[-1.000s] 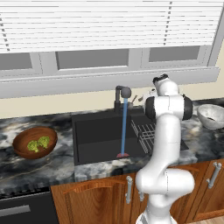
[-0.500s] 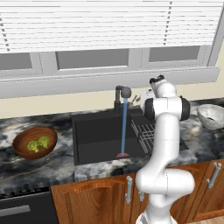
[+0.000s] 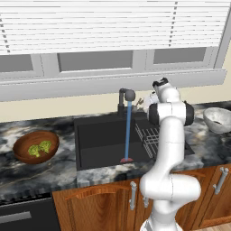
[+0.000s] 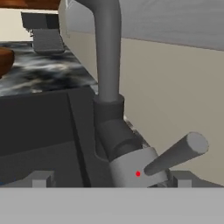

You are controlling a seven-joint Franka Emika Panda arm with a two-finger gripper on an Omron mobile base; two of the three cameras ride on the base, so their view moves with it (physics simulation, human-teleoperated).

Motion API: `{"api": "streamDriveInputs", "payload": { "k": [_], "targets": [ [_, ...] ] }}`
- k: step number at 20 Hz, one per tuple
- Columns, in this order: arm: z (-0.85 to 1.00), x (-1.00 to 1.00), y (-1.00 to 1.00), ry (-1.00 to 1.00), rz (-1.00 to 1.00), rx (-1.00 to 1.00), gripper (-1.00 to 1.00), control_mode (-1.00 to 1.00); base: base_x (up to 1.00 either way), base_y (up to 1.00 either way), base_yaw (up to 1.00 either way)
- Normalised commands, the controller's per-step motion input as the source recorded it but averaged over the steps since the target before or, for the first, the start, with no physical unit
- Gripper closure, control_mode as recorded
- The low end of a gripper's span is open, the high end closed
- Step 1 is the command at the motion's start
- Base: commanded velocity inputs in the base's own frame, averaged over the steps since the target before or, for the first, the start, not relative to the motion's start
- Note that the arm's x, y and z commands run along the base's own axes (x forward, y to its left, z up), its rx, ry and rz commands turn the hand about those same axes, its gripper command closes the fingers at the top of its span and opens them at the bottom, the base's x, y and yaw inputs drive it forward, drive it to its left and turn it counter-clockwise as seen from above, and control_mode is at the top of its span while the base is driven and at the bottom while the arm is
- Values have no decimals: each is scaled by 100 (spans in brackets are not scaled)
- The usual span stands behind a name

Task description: Pick the broccolis from the sink and place them in one bowl. Place the sweet potato in the other bowl. Then turn off the sink faucet.

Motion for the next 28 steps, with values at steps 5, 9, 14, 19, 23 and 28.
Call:
{"api": "streamDriveInputs", "payload": {
  "k": [5, 9, 14, 19, 23, 28],
  "targets": [
    [-5, 23, -4, 4, 0, 0, -100, -100, 0, 0, 0],
    [0, 17, -1, 1, 0, 0, -100, -100, 0, 0, 0],
    [0, 7, 50, 0, 5, -5, -100, -100, 0, 0, 0],
    [0, 0, 99, -5, 14, -18, -100, -100, 0, 0, 0],
    [2, -3, 100, -11, 16, -14, -100, -100, 0, 0, 0],
    [12, -24, 100, -21, 17, -15, -100, -100, 0, 0, 0]
  ]
}}
